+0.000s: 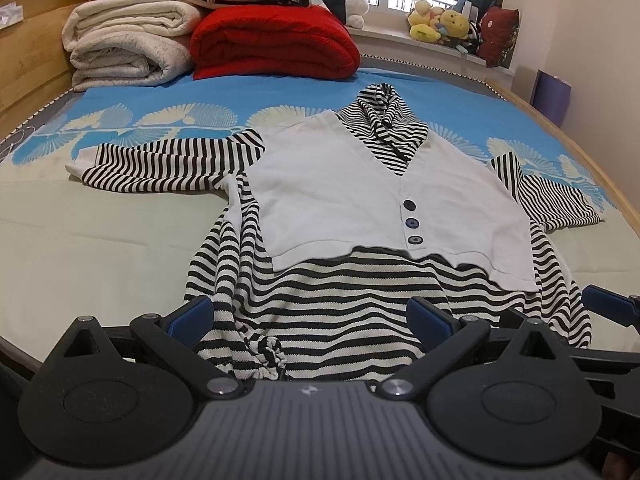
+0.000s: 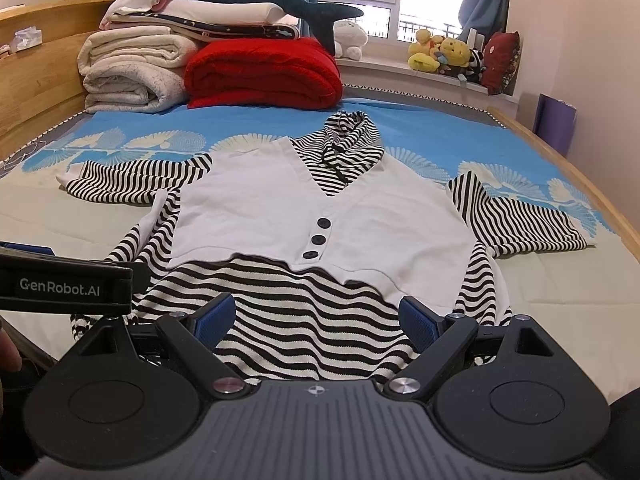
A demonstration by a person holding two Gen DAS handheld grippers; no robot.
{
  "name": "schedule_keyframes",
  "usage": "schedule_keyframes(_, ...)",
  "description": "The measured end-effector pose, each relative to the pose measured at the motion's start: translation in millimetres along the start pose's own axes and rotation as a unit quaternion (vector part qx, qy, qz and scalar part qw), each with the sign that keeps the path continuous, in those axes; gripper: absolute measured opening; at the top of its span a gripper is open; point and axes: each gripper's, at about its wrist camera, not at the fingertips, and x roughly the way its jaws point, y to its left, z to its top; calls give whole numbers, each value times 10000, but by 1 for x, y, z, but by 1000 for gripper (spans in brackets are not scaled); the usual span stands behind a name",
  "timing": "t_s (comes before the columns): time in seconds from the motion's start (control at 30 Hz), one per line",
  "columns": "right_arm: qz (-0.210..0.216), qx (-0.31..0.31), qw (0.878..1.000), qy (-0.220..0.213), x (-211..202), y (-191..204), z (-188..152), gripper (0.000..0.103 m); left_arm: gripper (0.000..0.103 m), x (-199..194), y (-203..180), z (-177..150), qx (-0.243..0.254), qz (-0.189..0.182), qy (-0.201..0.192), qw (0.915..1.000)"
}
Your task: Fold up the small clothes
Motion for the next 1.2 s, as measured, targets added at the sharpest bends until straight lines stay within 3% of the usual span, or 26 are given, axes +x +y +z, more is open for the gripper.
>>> schedule_keyframes(0.23, -116, 64, 9999, -38, -1, -4, 2, 89, 102, -7, 5, 6, -90, 130, -203, 9997)
schedule_keyframes(0.4, -366, 196, 9990, -186, -2, -12, 4, 89, 96, 1, 24, 60, 19, 425, -297, 9987)
schedule_keyframes(0.53, -733, 380, 9951, -552, -9, -21, 7, 87, 77, 22, 54, 124, 119, 374, -759, 9963)
schedule_keyframes(0.63, -806, 596, 9897, -1020, -21, -36, 18, 87, 56, 52, 84, 164, 7, 445, -899, 9950)
schedule_keyframes(0.77, -634, 800, 9902, -954, -23, -54, 49, 87, 32, 108, 138, 196, -391, 664, -852, 9934)
schedule_keyframes(0.97, -579, 624, 9934, -772, 19, -58, 124, 87, 31, 198, 241, 187, -1565, 1206, -426, 9794)
schedule_keyframes(1.1, -126, 641, 9954, -707, 75, -58, 186, 85, 35, 236, 303, 169, -2212, 1717, -112, 9599)
schedule_keyframes(1.17, 281, 734, 9940, -754, 106, -59, 209, 72, 58, 247, 329, 164, -2429, 1999, -24, 9492)
schedule_keyframes(1.2, 381, 716, 9935, -799, 118, -58, 216, 59, 62, 249, 338, 161, -2569, 2060, -13, 9442)
